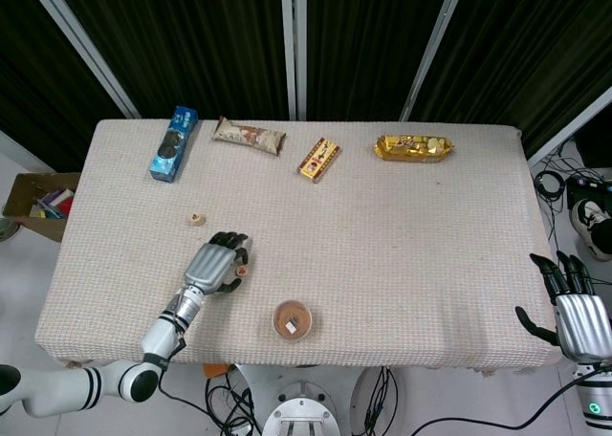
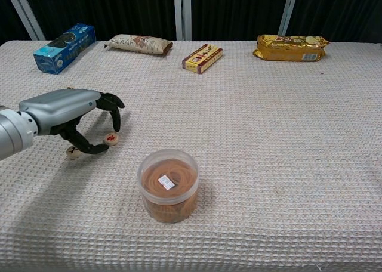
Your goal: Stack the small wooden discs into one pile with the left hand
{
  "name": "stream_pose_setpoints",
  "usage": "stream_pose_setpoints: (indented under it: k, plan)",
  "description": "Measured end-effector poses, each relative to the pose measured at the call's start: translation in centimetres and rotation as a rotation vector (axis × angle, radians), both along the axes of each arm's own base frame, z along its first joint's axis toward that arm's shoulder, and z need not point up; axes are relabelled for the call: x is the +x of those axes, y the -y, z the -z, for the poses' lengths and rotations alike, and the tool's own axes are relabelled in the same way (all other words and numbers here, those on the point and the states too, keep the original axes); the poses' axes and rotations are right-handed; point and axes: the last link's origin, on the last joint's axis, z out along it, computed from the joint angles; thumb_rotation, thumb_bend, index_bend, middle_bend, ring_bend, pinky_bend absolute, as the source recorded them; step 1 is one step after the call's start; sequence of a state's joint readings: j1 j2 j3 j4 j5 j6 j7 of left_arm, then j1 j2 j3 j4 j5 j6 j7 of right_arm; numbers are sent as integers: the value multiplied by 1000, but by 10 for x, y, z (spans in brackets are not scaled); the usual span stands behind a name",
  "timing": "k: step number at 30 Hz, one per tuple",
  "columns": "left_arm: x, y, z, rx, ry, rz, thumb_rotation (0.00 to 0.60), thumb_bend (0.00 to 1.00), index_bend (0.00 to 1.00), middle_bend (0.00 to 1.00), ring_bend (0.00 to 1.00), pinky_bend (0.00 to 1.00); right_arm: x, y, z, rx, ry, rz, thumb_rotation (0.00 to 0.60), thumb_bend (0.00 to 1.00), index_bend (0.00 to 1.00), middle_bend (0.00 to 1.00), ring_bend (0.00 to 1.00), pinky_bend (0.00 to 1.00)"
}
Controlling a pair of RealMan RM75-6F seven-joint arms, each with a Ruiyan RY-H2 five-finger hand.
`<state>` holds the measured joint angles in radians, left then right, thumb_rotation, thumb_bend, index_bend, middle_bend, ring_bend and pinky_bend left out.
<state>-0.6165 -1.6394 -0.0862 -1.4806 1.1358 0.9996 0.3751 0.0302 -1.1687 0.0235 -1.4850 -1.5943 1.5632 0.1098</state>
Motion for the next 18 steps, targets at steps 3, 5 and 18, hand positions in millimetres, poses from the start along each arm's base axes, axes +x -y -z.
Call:
stream_pose_setpoints:
  k: [3, 5, 18]
  plan:
    - [1, -1, 2, -5, -2, 2, 600, 319, 439, 119, 88, 123, 0, 0, 0, -1, 0, 1, 600, 222, 117, 182, 0, 31]
    - [1, -2, 2, -7, -9, 3, 600, 337, 445, 120, 88, 123, 0, 0, -1, -1, 0, 2, 600, 222, 117, 182, 0, 32]
    - [3, -9, -10, 45, 4, 5, 600, 412, 502, 120, 88, 123, -1, 0, -2, -6, 2, -3, 600, 222, 117, 182, 0, 30]
